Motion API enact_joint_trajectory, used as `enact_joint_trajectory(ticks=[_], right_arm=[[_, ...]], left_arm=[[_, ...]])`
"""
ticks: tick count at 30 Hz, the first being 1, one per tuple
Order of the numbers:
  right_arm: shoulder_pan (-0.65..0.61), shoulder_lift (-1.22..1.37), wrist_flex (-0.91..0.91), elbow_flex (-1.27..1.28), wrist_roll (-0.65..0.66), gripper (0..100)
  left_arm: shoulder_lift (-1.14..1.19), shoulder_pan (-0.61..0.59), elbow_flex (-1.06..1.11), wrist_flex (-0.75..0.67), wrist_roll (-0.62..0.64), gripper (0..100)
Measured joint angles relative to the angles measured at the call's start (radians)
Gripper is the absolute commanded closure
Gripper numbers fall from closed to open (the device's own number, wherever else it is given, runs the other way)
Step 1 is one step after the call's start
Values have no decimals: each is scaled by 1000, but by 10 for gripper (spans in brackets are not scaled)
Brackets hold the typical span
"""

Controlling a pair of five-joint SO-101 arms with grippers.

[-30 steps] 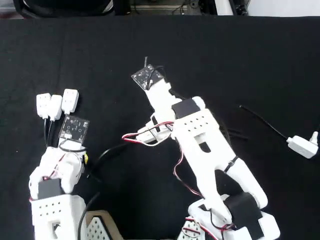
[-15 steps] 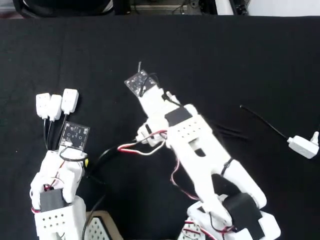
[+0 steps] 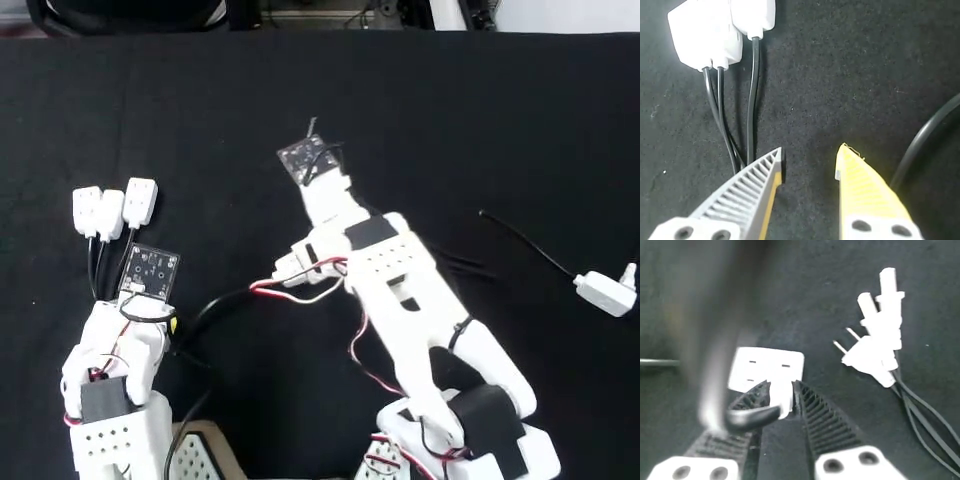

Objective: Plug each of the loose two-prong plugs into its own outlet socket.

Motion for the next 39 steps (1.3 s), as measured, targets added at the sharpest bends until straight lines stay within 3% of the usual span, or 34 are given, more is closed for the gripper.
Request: enact_joint_trajectory(ticks=[13, 39], right_arm=[[49, 0, -83, 31, -58, 987], [23, 0, -20, -2, -61, 987]], left_arm=[[0, 0, 0, 0, 0, 820], [0, 0, 0, 0, 0, 820]])
